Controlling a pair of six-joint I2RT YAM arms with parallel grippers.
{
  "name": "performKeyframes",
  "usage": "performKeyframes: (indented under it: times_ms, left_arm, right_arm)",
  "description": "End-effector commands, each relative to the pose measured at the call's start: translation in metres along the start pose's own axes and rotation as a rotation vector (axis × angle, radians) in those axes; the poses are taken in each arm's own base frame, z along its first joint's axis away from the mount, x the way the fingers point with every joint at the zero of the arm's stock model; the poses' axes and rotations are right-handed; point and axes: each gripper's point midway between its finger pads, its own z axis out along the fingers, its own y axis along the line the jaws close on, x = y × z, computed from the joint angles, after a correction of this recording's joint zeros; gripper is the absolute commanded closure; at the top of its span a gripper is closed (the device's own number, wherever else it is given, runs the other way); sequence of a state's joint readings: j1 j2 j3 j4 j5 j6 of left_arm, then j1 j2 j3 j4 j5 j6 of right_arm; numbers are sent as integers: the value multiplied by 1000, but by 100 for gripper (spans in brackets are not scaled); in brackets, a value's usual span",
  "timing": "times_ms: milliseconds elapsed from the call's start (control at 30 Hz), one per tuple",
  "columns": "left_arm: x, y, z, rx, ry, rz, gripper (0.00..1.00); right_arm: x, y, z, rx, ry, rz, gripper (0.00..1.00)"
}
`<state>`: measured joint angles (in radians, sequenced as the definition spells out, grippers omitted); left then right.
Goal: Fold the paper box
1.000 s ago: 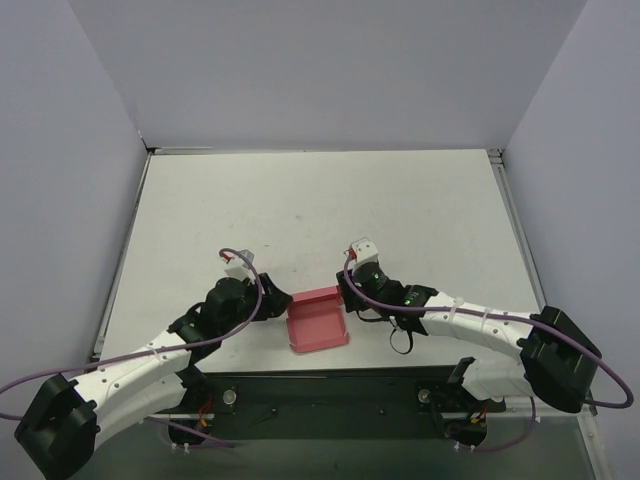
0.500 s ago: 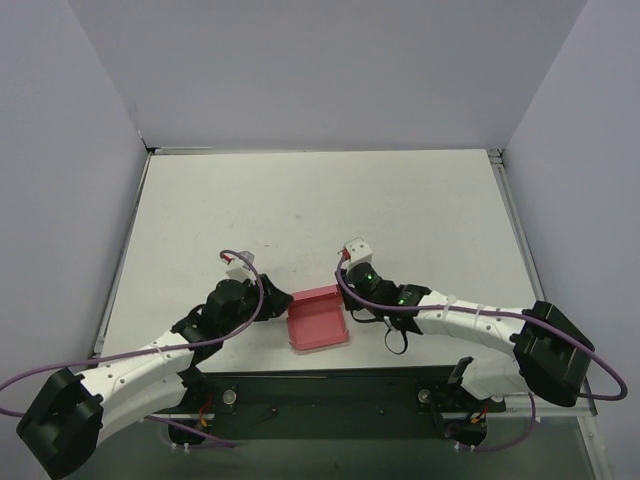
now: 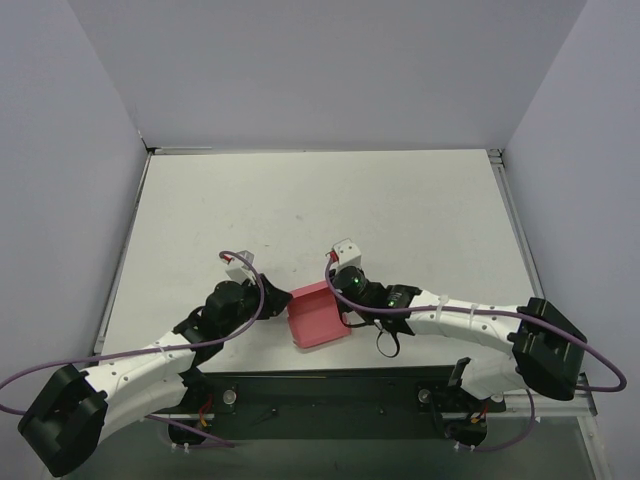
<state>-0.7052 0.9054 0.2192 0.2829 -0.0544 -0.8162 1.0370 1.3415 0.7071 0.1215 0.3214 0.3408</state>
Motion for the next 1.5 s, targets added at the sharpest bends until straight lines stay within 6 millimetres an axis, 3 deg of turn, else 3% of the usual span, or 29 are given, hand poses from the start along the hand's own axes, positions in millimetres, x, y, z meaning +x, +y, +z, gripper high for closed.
performKeyframes:
  times_ms: [0,100,267,500,600,733,867,1133,1267,1467]
  left_arm:
    - [0,3,0,3,-10,29,55]
    - [-2,4,1,-1,-16,39,55]
    - [-7,10,1,-50,-21,78,58]
    - [-14,14,5,-92,-4,170,60]
    - [-16,11,8,-68,4,212,60]
    - [-18,7,11,-45,12,244,61]
    - [-16,4,14,-20,28,266,61]
    - [-16,5,16,-12,32,279,61]
    - [-16,6,14,-10,26,281,61]
    - [-13,2,11,24,33,293,62]
  right_arm:
    - [-11,7,-2,19,-5,82,83]
    - [-8,13,0,-6,1,111,83]
    - [-3,6,-4,3,7,113,78]
    - [-8,-25,-27,-8,-33,135,45]
    - [-8,-44,-34,0,-42,170,39]
    - [2,-74,-29,61,-18,223,39]
    - [14,-84,-15,89,28,171,42]
    - [22,-48,18,-88,58,112,47]
    - [27,-22,18,-244,62,88,47]
    - [23,-14,15,-308,10,88,46]
